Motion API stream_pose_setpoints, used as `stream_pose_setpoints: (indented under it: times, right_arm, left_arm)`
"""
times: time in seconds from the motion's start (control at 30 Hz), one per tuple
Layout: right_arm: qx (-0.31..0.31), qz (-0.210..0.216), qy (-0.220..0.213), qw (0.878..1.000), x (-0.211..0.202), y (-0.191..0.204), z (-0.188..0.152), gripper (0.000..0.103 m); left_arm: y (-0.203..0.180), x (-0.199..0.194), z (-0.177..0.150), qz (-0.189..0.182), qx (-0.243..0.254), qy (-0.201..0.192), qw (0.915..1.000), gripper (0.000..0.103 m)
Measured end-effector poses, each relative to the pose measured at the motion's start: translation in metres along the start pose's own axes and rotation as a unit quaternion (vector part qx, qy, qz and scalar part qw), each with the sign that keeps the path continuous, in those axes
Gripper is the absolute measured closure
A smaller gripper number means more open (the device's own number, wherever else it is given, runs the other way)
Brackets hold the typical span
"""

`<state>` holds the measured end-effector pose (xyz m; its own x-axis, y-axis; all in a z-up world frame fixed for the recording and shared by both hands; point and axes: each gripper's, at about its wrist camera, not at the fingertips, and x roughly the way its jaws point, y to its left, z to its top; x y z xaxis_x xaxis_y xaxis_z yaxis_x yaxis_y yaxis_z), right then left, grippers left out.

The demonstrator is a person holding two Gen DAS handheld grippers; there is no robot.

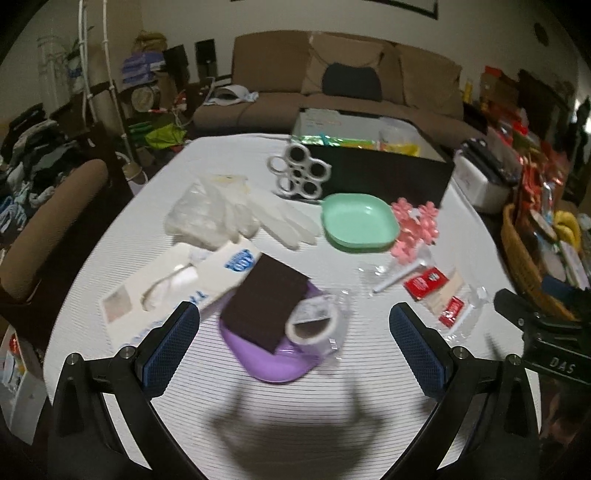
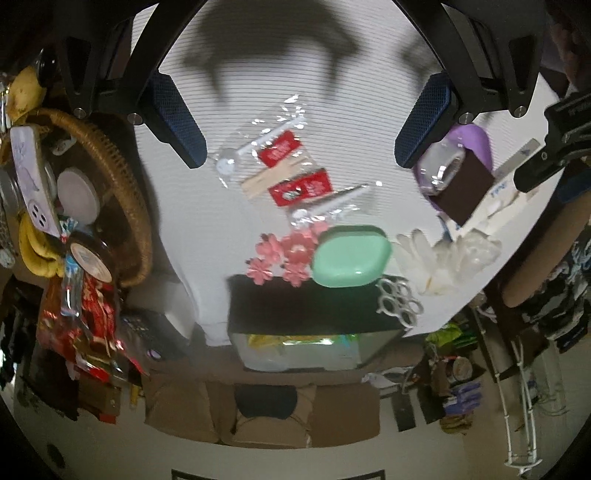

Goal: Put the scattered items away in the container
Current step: 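Move both tools over the table toward the clear bag of white gloves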

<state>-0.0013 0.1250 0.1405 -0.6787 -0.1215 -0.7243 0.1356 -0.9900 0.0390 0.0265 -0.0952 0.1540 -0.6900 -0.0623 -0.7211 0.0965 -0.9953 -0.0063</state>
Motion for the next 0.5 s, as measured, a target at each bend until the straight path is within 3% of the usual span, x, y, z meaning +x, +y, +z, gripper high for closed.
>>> stream_pose_setpoints:
  times: [0.5]
  right_arm:
    - [-0.022,0.037,0.008,0.999,-0.003,0.064,-0.006,0.0]
  left_arm:
    - [0.082,-0.021,-0.007,0.041,-0.026,0.01,0.9988,0.0]
